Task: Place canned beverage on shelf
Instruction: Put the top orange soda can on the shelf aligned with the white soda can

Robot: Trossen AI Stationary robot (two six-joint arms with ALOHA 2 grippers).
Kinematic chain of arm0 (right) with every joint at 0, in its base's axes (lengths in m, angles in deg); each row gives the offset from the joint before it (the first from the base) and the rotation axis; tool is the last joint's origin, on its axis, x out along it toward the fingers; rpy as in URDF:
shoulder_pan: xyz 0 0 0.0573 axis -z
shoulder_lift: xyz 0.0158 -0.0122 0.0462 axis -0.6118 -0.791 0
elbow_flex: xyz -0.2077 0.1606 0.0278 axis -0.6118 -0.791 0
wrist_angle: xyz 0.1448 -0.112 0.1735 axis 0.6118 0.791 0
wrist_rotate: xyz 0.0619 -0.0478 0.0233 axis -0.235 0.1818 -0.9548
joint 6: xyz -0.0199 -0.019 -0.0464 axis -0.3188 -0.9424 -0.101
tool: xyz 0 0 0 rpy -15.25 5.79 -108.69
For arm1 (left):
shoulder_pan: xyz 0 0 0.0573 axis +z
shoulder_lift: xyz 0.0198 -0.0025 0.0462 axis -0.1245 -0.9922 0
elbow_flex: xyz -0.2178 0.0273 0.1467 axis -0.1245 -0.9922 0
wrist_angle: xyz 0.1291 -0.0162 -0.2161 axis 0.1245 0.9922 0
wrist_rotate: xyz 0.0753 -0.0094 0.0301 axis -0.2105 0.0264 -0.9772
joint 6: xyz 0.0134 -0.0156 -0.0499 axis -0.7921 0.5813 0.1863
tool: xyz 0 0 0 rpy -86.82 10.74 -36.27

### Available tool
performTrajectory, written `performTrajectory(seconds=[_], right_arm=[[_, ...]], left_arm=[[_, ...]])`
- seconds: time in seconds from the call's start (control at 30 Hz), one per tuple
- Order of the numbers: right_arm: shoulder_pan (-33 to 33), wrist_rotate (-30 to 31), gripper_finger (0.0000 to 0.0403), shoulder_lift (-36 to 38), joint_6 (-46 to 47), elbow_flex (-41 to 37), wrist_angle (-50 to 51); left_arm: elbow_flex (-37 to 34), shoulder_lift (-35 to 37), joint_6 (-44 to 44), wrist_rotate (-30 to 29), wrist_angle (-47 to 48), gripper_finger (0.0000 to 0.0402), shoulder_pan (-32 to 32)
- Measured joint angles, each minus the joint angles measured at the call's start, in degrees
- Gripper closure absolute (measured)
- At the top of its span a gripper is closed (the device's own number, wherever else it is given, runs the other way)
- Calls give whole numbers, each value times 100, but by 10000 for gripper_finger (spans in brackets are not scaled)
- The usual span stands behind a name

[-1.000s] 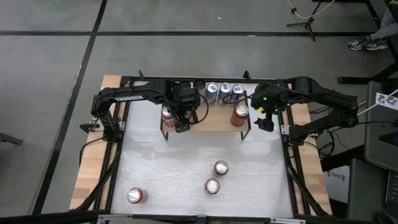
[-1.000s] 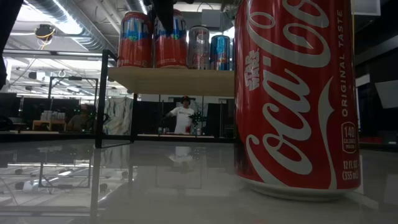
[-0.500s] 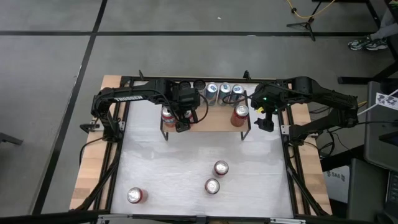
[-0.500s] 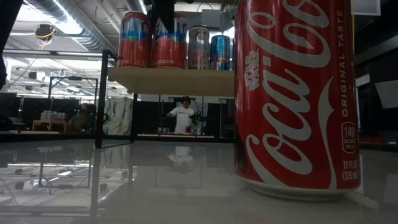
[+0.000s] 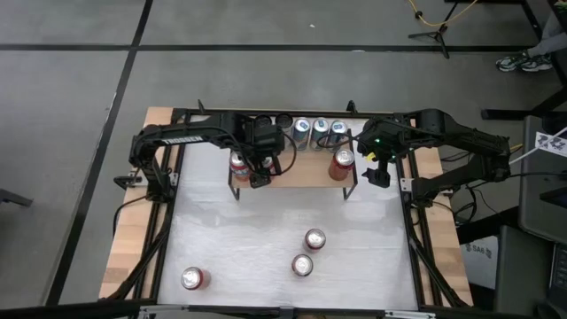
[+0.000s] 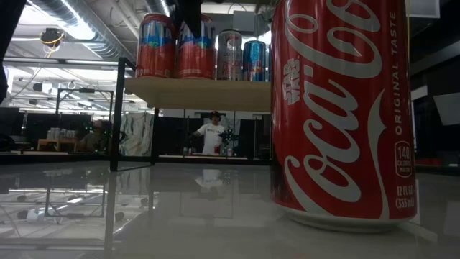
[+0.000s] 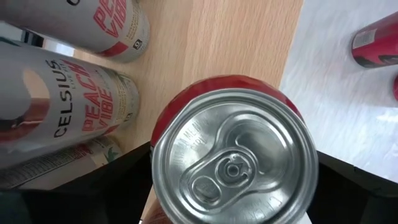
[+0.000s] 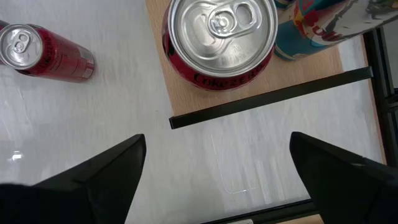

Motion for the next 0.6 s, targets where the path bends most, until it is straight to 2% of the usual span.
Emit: performTrajectory(seconds=[0.6], right_arm=[[3,1,16,0,-2,0,-2]], left_arm=[[-2,444,31,7,-320,62,-146]])
